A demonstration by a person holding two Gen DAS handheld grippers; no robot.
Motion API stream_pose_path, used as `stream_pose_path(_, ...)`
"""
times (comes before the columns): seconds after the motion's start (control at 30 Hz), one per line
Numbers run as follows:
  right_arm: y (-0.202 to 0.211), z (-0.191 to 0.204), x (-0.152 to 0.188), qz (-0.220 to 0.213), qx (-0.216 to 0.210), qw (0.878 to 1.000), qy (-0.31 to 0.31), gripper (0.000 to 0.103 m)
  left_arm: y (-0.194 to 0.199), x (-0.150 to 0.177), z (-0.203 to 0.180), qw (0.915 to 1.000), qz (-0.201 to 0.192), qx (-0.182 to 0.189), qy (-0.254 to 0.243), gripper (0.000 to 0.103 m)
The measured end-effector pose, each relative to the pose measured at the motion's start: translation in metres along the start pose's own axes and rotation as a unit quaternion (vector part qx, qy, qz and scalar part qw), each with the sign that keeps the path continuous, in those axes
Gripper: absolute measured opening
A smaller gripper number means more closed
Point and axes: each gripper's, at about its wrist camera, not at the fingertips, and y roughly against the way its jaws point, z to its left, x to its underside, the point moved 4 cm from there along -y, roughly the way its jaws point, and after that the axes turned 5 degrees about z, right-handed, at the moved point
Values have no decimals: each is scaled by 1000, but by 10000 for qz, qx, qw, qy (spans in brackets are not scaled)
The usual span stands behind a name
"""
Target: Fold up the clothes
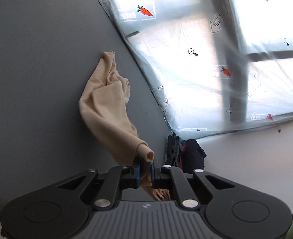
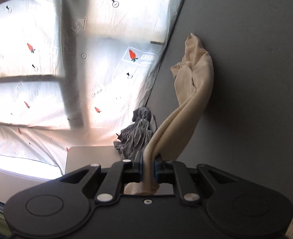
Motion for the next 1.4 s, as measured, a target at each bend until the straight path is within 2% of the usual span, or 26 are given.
stream_pose_path(0.17,-12,-22,-11,-163,-114,9980,-596,12,-19,-21,-4,9998,68,-108,-152,10)
stream_pose_path(0.5,-31,-19,-60,-514,-466,9945,-781,12,-52,-65,-27,9980,123,-19,-615,10)
stream_pose_path(0.63,-48,-15,-90,-588,-398,9952,-677,12,-71,-88,-32,9976,100,29,-678,10)
stream_pose_path(0.7,-59,-15,-109,-548,-332,9958,-651,12,-83,-102,-33,9977,49,-62,-679,10)
stream_pose_path(0.93,-103,-23,-172,-435,-208,9956,-801,12,-135,-169,-27,9988,-154,-274,-367,10)
stream_pose_path(1.2,-154,-65,-257,-291,115,9912,-1289,12,-200,-231,-7,9978,-77,-633,-192,10)
stream_pose_path(1.4,-186,-110,-292,-97,468,9804,-1914,13,-241,-262,24,9959,-8,-906,76,10)
